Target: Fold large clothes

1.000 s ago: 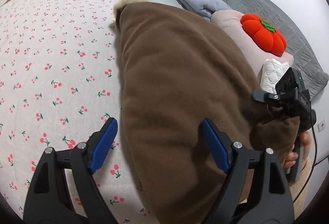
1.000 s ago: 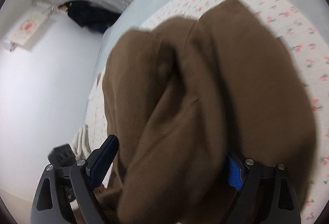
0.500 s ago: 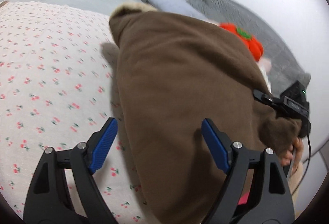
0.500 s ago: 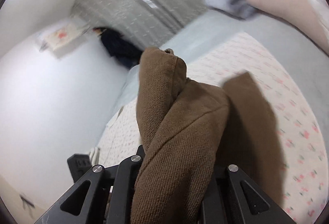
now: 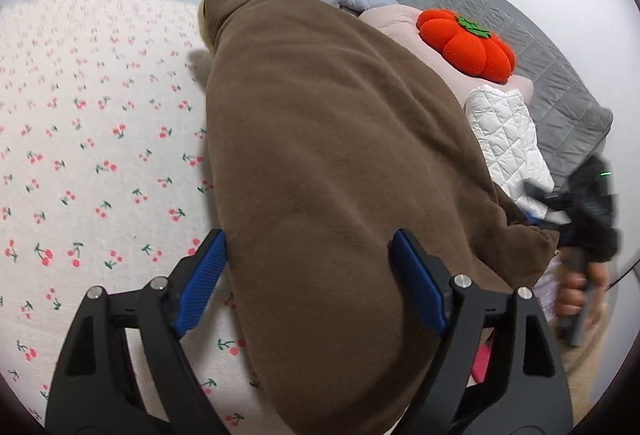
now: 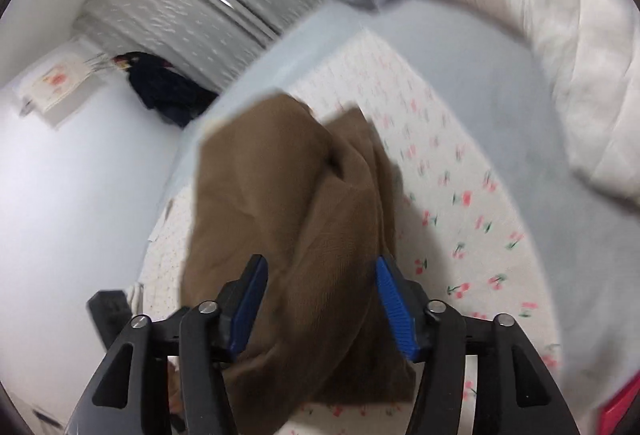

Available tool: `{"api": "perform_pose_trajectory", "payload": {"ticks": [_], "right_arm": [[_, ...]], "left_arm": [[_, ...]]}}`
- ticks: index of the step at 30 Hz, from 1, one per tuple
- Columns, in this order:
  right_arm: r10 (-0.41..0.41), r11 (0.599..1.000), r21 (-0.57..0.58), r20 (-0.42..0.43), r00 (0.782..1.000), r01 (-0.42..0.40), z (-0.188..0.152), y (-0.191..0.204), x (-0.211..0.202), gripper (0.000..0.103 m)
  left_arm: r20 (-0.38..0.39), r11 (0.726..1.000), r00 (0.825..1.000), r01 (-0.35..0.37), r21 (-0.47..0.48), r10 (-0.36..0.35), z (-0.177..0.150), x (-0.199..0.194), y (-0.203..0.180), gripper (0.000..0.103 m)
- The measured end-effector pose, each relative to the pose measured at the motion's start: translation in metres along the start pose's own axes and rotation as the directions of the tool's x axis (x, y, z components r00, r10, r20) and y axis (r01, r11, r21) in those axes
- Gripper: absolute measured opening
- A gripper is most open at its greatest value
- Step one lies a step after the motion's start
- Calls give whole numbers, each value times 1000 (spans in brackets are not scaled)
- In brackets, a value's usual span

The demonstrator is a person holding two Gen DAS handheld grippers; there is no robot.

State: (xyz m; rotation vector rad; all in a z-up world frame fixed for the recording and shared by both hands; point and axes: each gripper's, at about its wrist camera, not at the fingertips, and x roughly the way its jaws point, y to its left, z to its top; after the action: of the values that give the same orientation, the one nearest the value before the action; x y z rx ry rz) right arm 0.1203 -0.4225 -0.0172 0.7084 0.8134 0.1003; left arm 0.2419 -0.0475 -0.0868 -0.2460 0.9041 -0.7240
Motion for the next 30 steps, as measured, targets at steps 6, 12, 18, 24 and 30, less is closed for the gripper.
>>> {"api": "perform_pose_trajectory", "payload": {"ticks": [6,12,18,24,30], "right_arm": [[66,957,-284,21,998,-58,-33,67,-30,59],[-267,883,-418,-80,960,211,-63,60,24,22],[29,968,-243,-106,994,-55,-56,24,-10,10],[-99,988,-141,-229,968,67,-58,-18,28,13],[-32,989,-150,-189,981,4,-40,2,5,45]], "left_arm": [[28,1000,999,-28,5,28,-3,1,-4,84],[22,999,999,-31,15,31,-2,2,-5,84],[83,999,996,-33,36,30,6,-9,-11,84],[102,993,995,-26,115,14,6,-12,-29,84],[117,963,991,-85,256,56,14,-1,-50,84]]}}
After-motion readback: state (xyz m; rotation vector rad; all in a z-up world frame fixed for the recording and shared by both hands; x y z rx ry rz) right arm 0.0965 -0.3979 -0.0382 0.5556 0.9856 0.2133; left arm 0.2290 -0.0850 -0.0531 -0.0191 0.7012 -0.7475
